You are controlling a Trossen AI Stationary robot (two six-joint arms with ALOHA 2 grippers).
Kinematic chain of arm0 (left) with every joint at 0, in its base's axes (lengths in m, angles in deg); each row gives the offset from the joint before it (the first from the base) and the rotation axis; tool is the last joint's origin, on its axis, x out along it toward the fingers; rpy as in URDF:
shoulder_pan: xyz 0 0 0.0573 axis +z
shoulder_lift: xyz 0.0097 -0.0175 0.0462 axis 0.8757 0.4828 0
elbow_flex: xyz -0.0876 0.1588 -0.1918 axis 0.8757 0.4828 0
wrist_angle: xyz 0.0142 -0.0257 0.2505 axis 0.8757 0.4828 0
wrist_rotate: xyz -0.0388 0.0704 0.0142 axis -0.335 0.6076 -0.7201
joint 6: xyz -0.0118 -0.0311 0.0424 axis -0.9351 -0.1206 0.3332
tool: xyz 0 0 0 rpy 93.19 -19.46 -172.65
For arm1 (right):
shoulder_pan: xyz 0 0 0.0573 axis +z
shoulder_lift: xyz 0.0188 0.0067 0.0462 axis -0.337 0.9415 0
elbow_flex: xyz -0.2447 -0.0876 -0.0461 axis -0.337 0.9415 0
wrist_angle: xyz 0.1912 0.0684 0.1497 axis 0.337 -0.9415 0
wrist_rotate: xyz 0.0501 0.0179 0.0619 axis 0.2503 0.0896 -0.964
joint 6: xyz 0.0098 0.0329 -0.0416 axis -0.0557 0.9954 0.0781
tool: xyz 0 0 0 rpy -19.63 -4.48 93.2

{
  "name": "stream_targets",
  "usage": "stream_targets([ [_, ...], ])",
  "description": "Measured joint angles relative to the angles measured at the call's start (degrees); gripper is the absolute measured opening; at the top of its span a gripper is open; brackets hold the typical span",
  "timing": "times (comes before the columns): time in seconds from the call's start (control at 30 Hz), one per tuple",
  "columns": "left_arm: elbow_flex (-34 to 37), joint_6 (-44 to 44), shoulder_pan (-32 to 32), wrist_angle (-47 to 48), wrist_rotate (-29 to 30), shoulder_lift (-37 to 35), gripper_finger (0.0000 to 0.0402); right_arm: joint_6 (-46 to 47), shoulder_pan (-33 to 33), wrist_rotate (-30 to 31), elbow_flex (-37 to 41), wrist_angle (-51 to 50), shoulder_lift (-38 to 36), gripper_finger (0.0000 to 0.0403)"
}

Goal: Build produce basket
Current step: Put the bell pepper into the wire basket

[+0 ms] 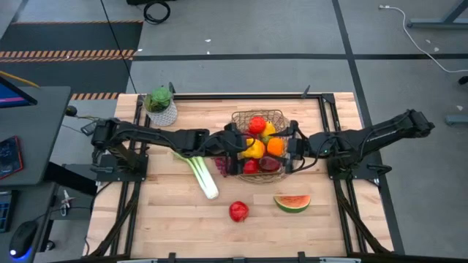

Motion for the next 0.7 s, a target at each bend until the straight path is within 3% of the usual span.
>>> stream_targets([
  [0.3,0.1,3.5,5.0,0.7,1.0,4.4,0.0328,1.6,0.9,-0.3,0.0,-3.3,-2.6,0.0334],
  [0.7,0.1,0.3,12.5,3.0,0.8,5.5,0.0328,2.0,1.9,-0.4,0.0,-3.6,-3.6,0.0334],
])
